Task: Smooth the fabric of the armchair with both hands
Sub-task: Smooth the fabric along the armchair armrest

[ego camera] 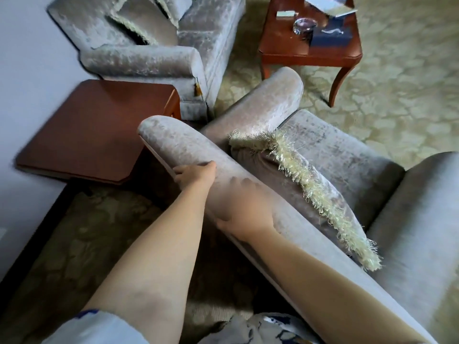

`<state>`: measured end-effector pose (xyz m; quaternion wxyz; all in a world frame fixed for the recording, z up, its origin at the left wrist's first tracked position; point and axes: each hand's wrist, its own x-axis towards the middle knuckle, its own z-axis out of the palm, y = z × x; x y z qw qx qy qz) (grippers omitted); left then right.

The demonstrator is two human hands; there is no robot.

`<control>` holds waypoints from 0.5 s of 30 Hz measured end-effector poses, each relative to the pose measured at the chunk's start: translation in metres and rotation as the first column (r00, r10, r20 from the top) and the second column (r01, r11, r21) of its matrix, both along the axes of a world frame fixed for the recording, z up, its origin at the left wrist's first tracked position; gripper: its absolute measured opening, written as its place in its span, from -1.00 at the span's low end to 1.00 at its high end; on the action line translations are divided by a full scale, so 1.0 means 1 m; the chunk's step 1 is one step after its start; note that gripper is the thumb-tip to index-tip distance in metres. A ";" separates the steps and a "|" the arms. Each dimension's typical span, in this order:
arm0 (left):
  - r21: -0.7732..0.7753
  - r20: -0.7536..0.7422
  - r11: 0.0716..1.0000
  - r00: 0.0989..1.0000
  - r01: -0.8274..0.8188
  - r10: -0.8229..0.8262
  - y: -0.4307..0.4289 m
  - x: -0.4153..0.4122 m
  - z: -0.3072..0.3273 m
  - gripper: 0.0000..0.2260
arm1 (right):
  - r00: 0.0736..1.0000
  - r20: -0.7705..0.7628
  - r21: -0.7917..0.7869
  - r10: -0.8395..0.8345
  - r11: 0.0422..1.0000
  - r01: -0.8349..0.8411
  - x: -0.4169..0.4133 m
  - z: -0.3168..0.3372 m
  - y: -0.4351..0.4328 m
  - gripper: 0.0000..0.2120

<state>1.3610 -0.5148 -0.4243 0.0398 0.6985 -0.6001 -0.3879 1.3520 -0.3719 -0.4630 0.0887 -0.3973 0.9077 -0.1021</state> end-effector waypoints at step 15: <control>-0.131 -0.044 0.983 0.992 -0.127 0.122 0.046 -0.036 -0.025 0.10 | 0.997 0.034 0.077 0.062 0.995 -0.065 -0.041 0.010 0.063 0.09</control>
